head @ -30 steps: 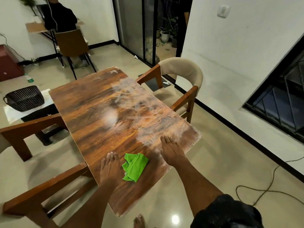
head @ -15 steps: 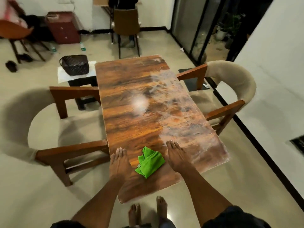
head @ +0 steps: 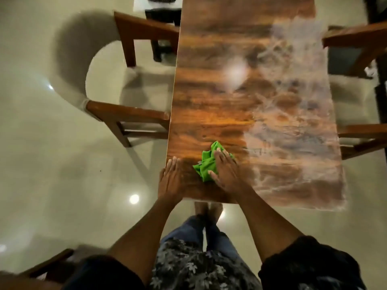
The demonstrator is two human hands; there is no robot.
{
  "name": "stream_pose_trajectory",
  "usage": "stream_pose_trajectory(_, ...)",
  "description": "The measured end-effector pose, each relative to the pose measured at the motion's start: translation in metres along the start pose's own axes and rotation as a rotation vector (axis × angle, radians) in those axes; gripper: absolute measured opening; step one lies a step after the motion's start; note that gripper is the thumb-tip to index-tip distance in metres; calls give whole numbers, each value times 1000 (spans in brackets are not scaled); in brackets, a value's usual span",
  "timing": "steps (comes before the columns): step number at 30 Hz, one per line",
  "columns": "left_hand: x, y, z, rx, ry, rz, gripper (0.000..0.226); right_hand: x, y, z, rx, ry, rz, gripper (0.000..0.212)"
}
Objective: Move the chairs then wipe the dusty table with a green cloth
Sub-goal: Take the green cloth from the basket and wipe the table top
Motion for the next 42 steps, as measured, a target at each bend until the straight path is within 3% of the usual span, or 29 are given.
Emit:
stream_pose_trajectory(4, -30, 30, 3, 156, 12, -72, 67, 3, 27, 21, 63, -9, -24, 90)
stream_pose_trajectory(8, -50, 48, 35, 281, 22, -99, 62, 4, 42, 54, 145, -84, -85, 87)
stream_pose_trajectory(13, -60, 62, 61, 467, 32, -232, 60, -5, 63, 62, 280, -1, -88, 81)
stream_pose_trajectory(18, -62, 65, 64, 567, -28, -265, 58, -62, 107, 26, 245, 49, -59, 88)
stream_pose_trajectory(25, -60, 67, 66, 536, -25, -129, 59, -51, 107, 22, 294, 124, 39, 81)
stream_pose_trajectory(34, -61, 70, 66, 476, -50, -88, 62, 10, 4, 158, 567, 234, 26, 70)
stream_pose_trajectory(38, -60, 70, 67, 462, -64, -67, 62, 8, 25, 119, 483, 135, -25, 66)
stream_pose_trajectory(42, -58, 70, 67, 453, -58, -78, 63, 27, 72, 34, 386, 182, -31, 70)
Point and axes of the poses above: each hand's wrist, its own z-axis towards the middle knuckle, its own y-axis out of the palm, x = y × z, the point moved 6 cm from there along z, towards the middle knuckle, and after that the axes turned 11 degrees about y, right-handed, at the moved point
